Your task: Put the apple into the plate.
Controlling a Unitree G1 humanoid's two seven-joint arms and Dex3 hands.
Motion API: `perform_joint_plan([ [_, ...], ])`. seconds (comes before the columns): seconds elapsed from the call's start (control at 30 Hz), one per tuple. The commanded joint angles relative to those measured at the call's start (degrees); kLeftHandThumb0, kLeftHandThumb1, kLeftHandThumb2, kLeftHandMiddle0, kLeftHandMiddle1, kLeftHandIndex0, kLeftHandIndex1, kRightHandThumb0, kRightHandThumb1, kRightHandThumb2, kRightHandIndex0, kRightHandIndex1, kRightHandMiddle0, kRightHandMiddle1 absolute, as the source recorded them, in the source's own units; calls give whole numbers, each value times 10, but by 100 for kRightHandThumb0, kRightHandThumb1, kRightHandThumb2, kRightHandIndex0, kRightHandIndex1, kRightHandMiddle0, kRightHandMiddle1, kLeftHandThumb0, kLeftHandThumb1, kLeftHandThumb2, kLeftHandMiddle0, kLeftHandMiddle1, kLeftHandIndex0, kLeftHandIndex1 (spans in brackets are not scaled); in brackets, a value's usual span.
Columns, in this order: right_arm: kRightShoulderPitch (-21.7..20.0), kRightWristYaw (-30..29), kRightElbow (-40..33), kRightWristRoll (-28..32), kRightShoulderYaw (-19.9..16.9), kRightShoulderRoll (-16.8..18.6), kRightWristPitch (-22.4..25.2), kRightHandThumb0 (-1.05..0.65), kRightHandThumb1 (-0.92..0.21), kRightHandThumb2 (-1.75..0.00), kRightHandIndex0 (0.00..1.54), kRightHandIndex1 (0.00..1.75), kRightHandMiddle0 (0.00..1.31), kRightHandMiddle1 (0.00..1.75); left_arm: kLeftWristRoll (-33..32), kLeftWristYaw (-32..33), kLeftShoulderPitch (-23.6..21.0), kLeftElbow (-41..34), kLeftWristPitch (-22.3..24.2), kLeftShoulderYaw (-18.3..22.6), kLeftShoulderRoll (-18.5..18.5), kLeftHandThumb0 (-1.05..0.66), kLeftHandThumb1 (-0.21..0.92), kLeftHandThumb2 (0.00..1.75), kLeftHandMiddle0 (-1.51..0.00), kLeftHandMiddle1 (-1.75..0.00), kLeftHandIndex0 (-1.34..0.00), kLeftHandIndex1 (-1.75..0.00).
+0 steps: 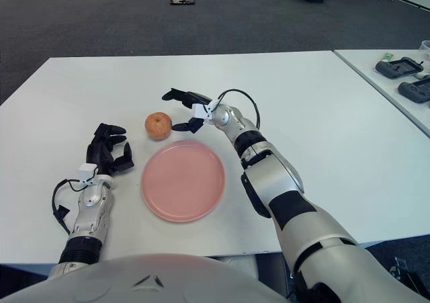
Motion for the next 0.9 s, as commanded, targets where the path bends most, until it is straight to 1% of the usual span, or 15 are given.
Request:
perform_joint_plan([
  [0.0, 39, -55, -31, 1, -13, -21, -7, -65, -67, -95, 1, 47, 0, 73, 7, 10, 15, 27, 14, 4, 7, -1, 28, 138, -63, -175, -41, -175],
  [0.03, 57, -65, -51, 7, -21, -27, -10, -64, -68, -97, 1, 65, 0, 82, 8, 11, 12, 27, 14, 5, 9, -1, 27, 139, -63, -175, -42, -175],
  [0.07, 69, -72, -65, 12, -27, -32, -12, -62, -67, -99, 2, 79, 0, 94, 9, 12, 10, 28, 13, 6, 10, -1, 27, 139, -64, -175, -42, -175],
  [0.13, 92, -78, -96, 21, -38, -40, -12, -59, -65, -107, 7, 117, 0, 131, 9, 11, 7, 28, 14, 7, 12, -1, 26, 141, -64, -175, -43, -175],
  [0.2, 113, -85, -126, 26, -47, -46, -9, -58, -64, -111, 10, 132, 0, 147, 9, 12, 5, 26, 15, 8, 13, -1, 25, 141, -65, -175, -44, -175],
  [0.23, 132, -96, -151, 29, -56, -50, -9, -54, -67, -103, 13, 136, 5, 153, 11, 12, 3, 24, 16, 7, 14, -1, 24, 142, -65, -175, -44, -175],
  [0.27, 147, -103, -171, 31, -62, -52, -7, -48, -71, -91, 19, 142, 13, 161, 11, 12, 2, 23, 17, 7, 16, -1, 23, 144, -66, -175, -46, -175],
  [0.3, 163, -114, -192, 34, -69, -52, -4, -44, -72, -87, 25, 148, 19, 166, 13, 13, 0, 22, 17, 7, 17, -1, 21, 146, -67, -175, -47, -175],
  [0.37, 193, -130, -228, 39, -81, -49, 1, -42, -69, -88, 37, 158, 27, 170, 17, 15, -2, 20, 17, 6, 19, -1, 19, 148, -69, -175, -49, -174],
  [0.4, 208, -137, -244, 42, -86, -48, 3, -41, -66, -91, 48, 164, 31, 172, 19, 15, -4, 19, 17, 5, 20, -1, 18, 149, -70, -175, -50, -174],
  [0.43, 224, -143, -262, 45, -92, -47, 6, -41, -65, -92, 52, 166, 33, 172, 21, 16, -5, 18, 18, 5, 22, -1, 18, 149, -70, -175, -50, -173],
  [0.5, 248, -150, -289, 50, -100, -47, 14, -41, -60, -97, 67, 171, 38, 174, 24, 17, -7, 16, 21, 4, 24, -1, 16, 151, -71, -175, -51, -174],
  [0.67, 297, -163, -339, 61, -119, -51, 32, -43, -49, -111, 92, 174, 47, 174, 32, 21, -10, 13, 26, 0, 28, -1, 22, 144, -67, -175, -45, -175],
  [0.77, 328, -176, -358, 68, -134, -51, 41, -44, -44, -117, 100, 174, 51, 175, 35, 20, -13, 13, 29, -1, 30, -1, 23, 144, -67, -175, -44, -175],
  [0.87, 350, -182, -373, 79, -146, -46, 48, -46, -40, -122, 106, 175, 55, 175, 38, 21, -16, 17, 29, -2, 31, -1, 20, 147, -69, -175, -47, -174],
])
